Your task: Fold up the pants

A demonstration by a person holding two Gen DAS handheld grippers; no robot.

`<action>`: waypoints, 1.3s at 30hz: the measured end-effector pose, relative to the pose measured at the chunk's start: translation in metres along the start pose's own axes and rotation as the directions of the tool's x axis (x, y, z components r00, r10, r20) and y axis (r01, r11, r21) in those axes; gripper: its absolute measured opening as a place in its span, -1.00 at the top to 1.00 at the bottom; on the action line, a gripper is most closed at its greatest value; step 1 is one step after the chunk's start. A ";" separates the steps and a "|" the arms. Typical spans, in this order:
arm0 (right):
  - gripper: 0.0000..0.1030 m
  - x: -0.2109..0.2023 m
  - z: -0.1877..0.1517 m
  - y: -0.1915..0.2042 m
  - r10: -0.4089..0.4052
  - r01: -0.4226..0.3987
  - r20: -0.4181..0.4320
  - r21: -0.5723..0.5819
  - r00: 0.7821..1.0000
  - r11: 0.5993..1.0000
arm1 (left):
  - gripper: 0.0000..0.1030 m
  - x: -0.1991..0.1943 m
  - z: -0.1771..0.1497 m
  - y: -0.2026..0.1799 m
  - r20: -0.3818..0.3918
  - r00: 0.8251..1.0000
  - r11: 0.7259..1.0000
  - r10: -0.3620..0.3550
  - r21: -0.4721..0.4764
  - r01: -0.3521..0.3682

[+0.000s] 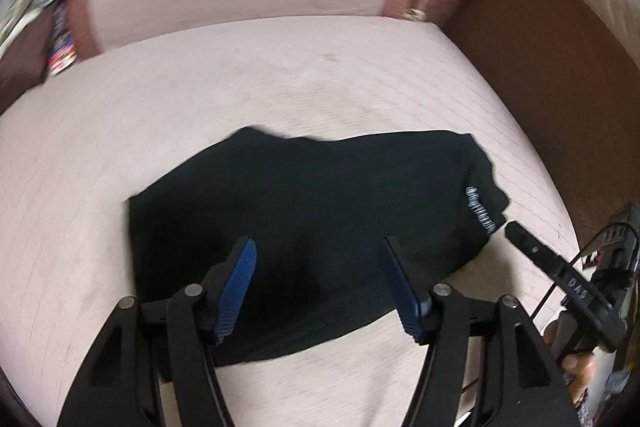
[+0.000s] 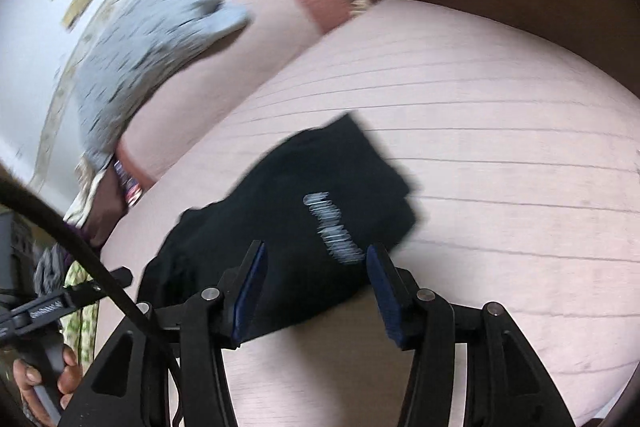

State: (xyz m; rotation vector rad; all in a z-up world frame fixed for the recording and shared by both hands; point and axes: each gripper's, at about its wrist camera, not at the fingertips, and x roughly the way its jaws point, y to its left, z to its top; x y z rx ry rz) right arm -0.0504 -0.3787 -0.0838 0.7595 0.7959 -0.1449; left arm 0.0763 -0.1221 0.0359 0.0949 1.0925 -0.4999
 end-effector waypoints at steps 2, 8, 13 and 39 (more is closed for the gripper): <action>-0.09 -0.007 0.007 -0.024 -0.011 0.010 0.014 0.048 1.000 0.999 | -0.23 0.009 0.013 -0.027 -0.007 1.000 0.999 -0.013 0.042 0.013; -0.17 -0.011 0.019 -0.078 -0.056 0.053 0.012 0.161 0.998 0.985 | -0.23 0.039 0.048 -0.093 -0.001 1.000 0.983 -0.017 0.185 0.017; -0.25 0.003 0.023 -0.079 -0.004 0.008 -0.024 0.165 1.000 0.986 | -0.23 0.090 0.076 -0.132 -0.081 0.995 0.970 -0.057 0.232 0.075; 0.60 0.046 0.012 0.009 -0.018 0.019 0.009 -0.082 1.000 0.996 | 0.53 0.119 0.072 -0.136 -0.131 0.986 0.928 -0.101 0.345 0.141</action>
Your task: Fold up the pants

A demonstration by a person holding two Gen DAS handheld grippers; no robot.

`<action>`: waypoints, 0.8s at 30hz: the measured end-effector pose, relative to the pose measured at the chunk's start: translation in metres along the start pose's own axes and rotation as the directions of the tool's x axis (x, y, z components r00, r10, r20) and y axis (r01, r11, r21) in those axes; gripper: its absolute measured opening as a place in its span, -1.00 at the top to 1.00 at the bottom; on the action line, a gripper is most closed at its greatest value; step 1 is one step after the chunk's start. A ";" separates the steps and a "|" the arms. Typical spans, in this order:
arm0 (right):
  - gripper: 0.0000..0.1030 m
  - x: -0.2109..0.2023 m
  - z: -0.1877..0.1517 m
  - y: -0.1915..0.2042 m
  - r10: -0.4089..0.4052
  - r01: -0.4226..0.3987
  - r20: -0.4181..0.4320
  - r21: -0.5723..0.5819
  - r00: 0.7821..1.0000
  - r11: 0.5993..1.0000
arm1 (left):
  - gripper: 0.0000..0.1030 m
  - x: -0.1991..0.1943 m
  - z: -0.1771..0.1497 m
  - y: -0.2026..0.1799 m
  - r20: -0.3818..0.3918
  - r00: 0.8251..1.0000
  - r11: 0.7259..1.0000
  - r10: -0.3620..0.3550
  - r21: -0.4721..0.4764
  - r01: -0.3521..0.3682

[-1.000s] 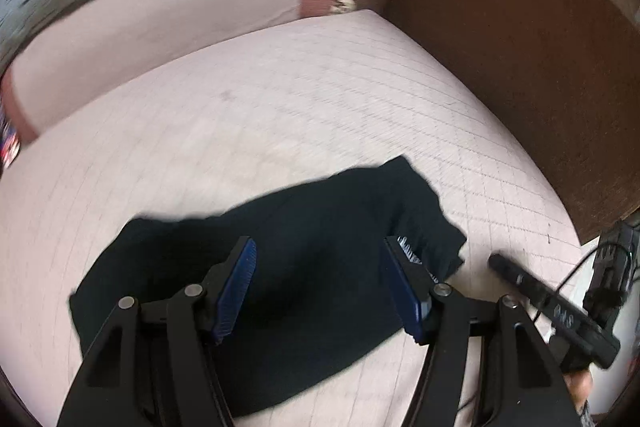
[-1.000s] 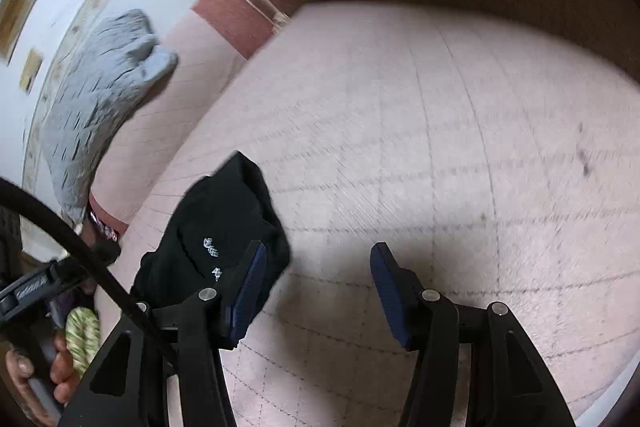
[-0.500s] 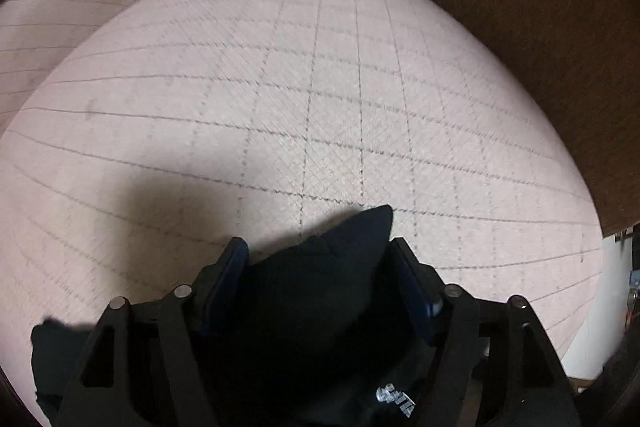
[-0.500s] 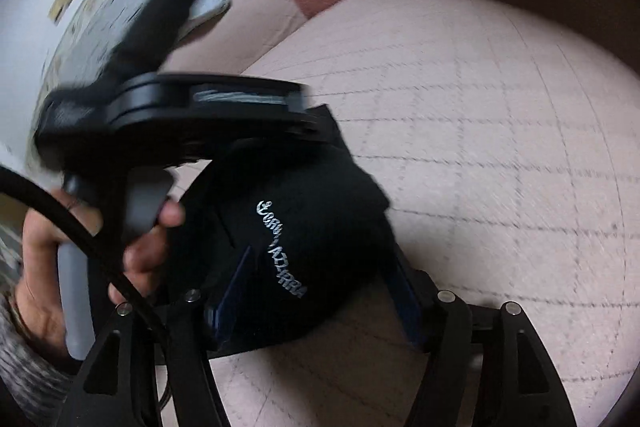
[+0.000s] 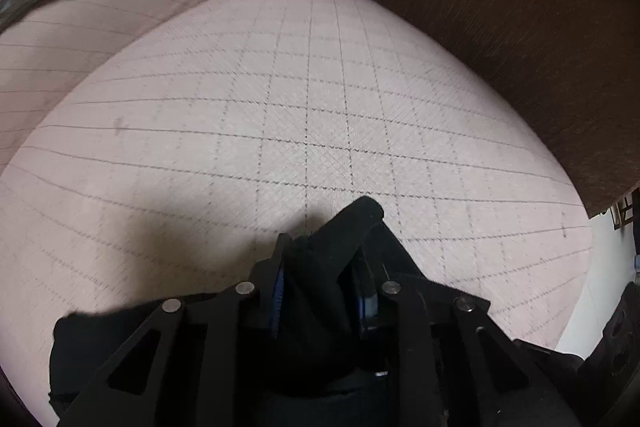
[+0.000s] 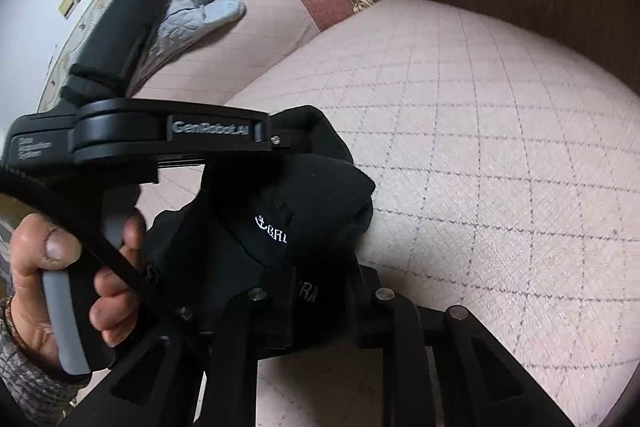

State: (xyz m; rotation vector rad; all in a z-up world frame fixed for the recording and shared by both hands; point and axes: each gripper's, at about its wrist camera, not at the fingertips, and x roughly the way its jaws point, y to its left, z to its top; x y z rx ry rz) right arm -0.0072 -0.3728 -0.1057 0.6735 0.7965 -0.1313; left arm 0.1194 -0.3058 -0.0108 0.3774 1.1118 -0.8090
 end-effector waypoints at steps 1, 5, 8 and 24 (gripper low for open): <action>0.61 -0.003 -0.001 0.004 -0.004 0.004 0.004 -0.009 1.000 1.000 | 0.53 -0.006 -0.001 0.001 0.012 1.000 1.000 -0.004 -0.007 0.004; 0.63 -0.012 -0.003 0.023 -0.007 0.008 0.017 -0.042 1.000 0.999 | 0.53 -0.039 -0.014 0.013 0.063 0.997 0.998 -0.038 -0.047 0.041; 0.64 -0.021 -0.004 0.040 0.004 -0.002 0.018 -0.079 1.000 0.997 | 0.55 -0.059 -0.024 0.035 0.088 0.995 0.994 -0.049 -0.090 0.057; 0.68 0.008 -0.038 0.210 0.051 -0.098 -0.118 -0.432 0.992 0.896 | 0.64 -0.121 -0.132 0.190 0.234 0.969 0.892 -0.074 -0.418 0.169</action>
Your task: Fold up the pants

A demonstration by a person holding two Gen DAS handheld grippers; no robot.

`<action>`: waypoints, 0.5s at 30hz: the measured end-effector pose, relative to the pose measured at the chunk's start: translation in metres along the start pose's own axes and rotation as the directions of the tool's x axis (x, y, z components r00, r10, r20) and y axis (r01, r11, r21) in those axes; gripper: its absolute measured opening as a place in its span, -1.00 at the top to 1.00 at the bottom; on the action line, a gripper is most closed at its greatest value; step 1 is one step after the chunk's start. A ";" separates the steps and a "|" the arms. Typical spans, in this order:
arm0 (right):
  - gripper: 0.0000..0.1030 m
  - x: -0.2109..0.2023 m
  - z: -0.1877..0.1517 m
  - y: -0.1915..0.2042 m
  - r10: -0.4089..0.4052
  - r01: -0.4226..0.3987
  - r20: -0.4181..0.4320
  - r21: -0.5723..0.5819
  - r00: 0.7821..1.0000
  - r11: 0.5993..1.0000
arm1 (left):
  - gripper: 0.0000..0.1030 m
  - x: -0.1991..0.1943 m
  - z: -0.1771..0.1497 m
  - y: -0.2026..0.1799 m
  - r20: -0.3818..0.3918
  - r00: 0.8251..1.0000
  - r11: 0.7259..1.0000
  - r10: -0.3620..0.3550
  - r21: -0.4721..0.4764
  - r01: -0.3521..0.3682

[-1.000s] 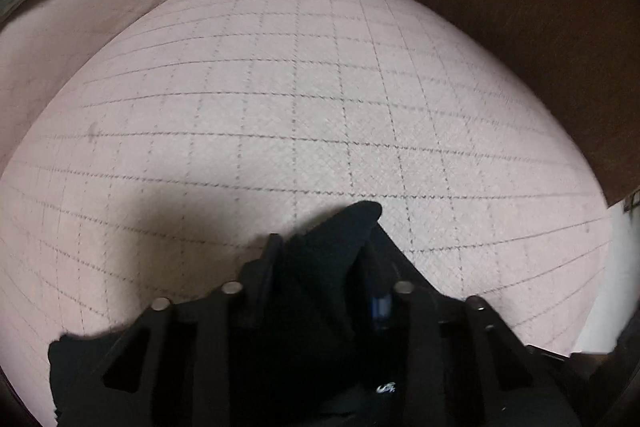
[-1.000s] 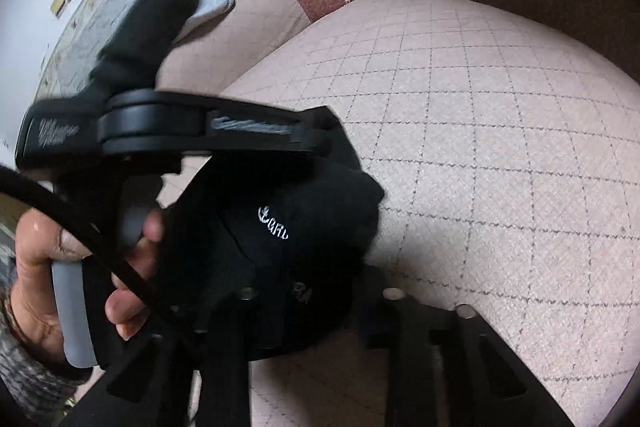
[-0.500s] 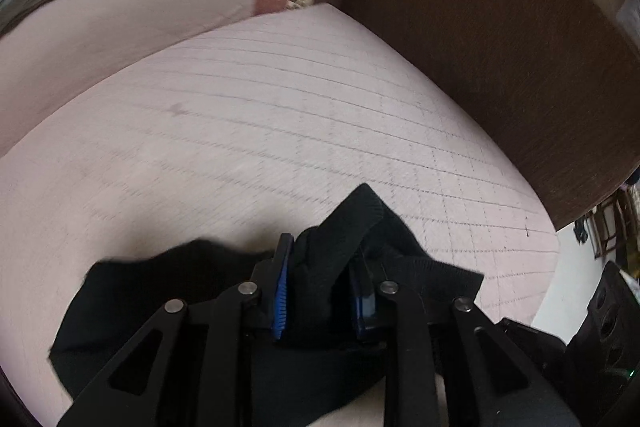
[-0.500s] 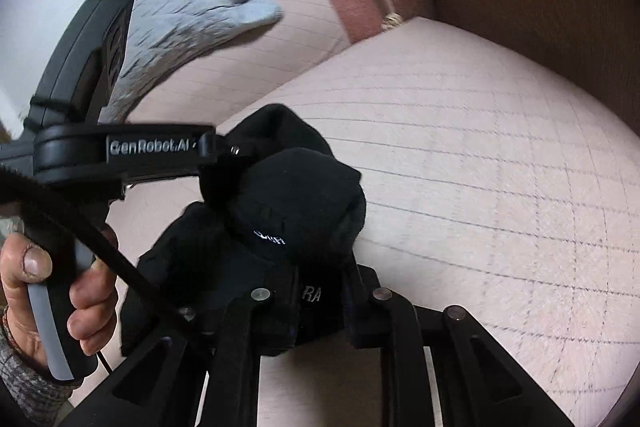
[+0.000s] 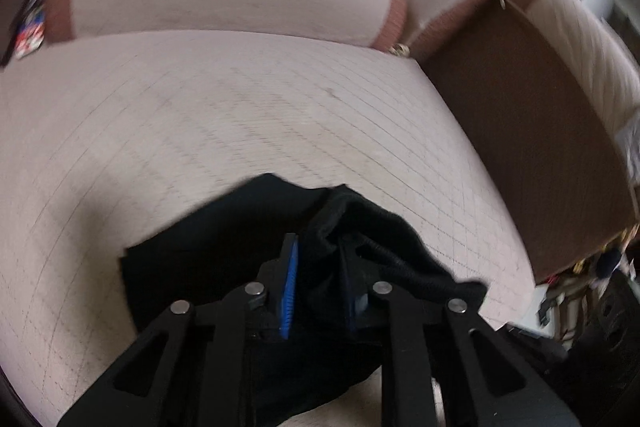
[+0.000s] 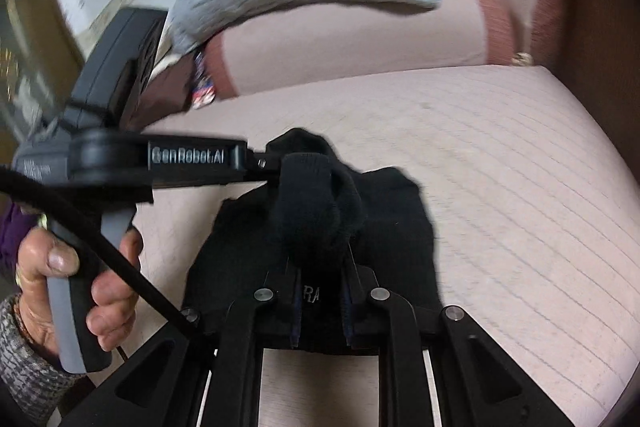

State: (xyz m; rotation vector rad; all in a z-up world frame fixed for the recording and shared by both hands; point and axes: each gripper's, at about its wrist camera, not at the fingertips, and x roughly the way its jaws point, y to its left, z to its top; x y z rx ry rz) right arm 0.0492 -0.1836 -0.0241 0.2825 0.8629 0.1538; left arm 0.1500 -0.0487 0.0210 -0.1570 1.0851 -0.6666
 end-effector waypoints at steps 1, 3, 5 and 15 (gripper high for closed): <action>0.68 0.008 -0.001 0.009 0.005 -0.005 -0.013 -0.016 1.000 1.000 | 0.64 -0.004 -0.001 0.012 0.010 1.000 1.000 -0.007 -0.022 0.007; 0.68 0.024 -0.003 0.026 0.008 -0.010 -0.039 -0.052 0.999 0.999 | 0.68 -0.007 -0.002 0.028 0.023 1.000 0.998 -0.011 -0.058 0.012; 0.68 0.031 -0.011 0.039 0.012 -0.016 -0.052 -0.072 0.999 0.997 | 0.69 -0.010 -0.006 0.048 0.029 0.999 0.995 -0.023 -0.101 0.026; 0.68 0.064 -0.036 0.092 -0.086 0.077 -0.011 -0.324 0.996 0.943 | 0.64 -0.024 -0.035 0.105 0.063 0.996 0.956 -0.067 -0.283 0.082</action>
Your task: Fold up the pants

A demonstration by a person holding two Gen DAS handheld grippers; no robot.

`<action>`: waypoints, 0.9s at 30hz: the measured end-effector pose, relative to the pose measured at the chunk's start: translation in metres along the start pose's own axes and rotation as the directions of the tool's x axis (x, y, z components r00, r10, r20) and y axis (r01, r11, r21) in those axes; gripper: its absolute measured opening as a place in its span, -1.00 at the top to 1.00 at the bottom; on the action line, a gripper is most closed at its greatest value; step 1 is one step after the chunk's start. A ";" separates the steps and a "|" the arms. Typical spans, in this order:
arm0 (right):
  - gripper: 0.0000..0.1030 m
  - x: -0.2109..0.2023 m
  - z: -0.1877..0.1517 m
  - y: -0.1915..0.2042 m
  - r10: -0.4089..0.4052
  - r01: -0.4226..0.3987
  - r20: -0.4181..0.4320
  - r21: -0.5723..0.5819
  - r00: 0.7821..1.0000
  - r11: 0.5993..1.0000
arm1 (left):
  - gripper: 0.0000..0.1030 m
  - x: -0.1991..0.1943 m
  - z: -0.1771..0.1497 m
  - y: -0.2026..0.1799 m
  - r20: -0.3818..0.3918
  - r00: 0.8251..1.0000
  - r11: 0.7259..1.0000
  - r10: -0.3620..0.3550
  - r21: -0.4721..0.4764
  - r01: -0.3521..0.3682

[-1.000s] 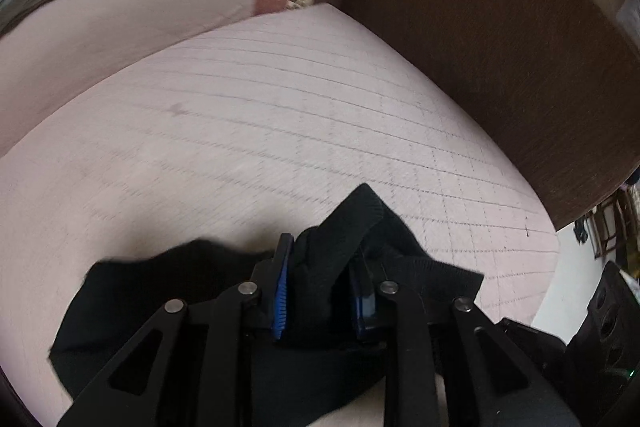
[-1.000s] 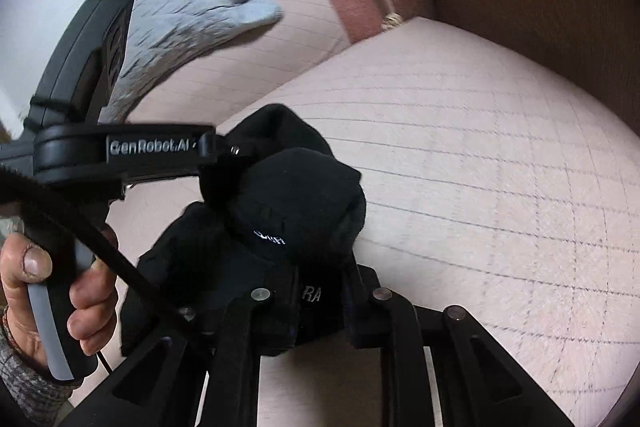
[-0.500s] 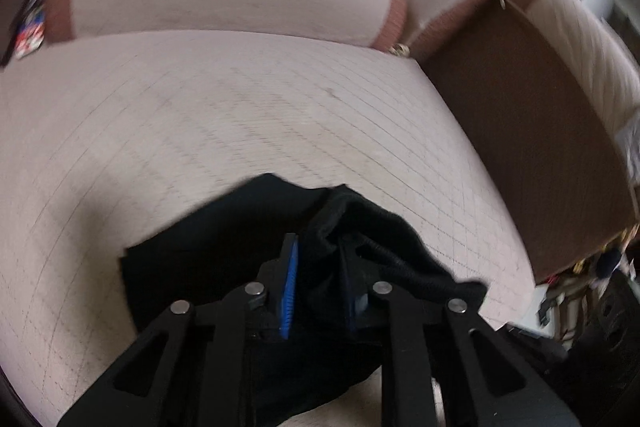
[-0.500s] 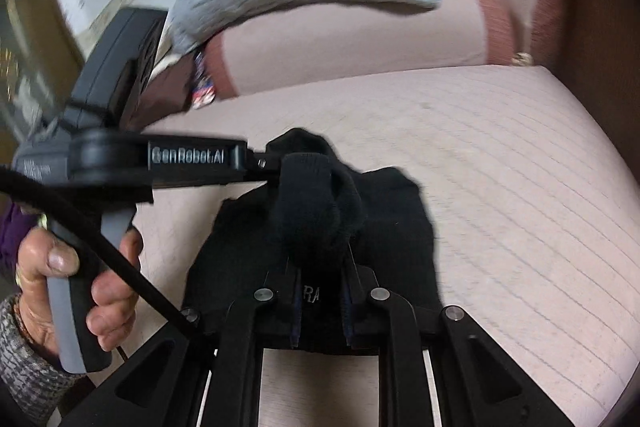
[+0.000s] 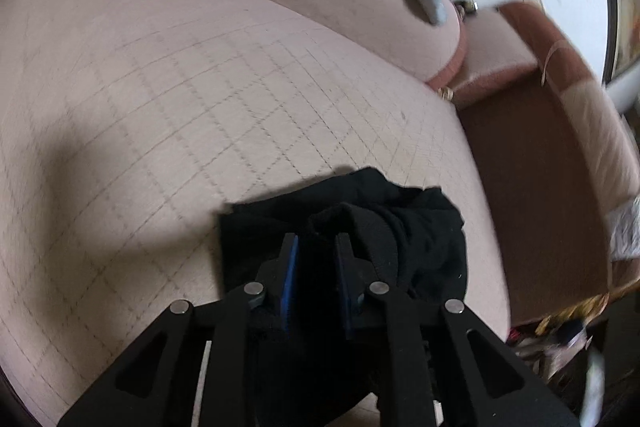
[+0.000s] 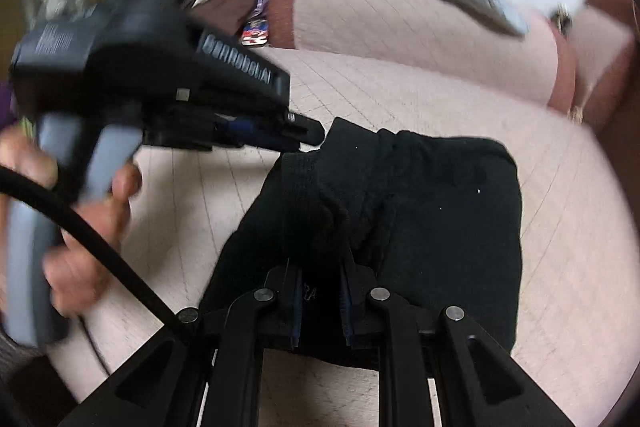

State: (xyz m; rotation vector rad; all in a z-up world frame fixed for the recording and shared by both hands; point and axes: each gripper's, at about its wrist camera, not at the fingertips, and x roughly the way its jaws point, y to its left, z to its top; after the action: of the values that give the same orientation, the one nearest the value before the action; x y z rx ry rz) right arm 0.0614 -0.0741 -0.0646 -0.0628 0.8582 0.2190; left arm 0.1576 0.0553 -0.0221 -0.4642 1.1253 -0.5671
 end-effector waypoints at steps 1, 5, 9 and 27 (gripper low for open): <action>0.68 0.000 -0.003 0.005 -0.023 0.024 0.011 -0.031 1.000 0.999 | 0.56 -0.004 -0.001 0.003 0.006 1.000 1.000 -0.015 -0.021 0.015; 0.68 0.003 -0.016 0.023 -0.127 0.137 0.069 -0.156 0.989 0.978 | -0.23 -0.015 -0.007 0.013 0.047 0.997 0.995 -0.054 -0.080 0.058; 0.68 0.006 -0.021 0.028 -0.161 0.177 0.098 -0.192 0.982 0.965 | -0.27 -0.003 -0.008 -0.006 -0.004 0.998 0.998 -0.061 -0.018 0.061; 0.70 -0.017 -0.003 0.050 -0.073 0.097 0.142 -0.173 0.987 0.980 | 0.72 -0.016 0.001 -0.017 0.022 1.000 0.999 0.001 0.037 -0.002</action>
State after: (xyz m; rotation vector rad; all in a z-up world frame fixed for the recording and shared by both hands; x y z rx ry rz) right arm 0.0374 -0.0282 -0.0524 -0.2504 0.6978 0.2170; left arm 0.1498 0.0529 -0.0001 -0.4365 1.0924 -0.5791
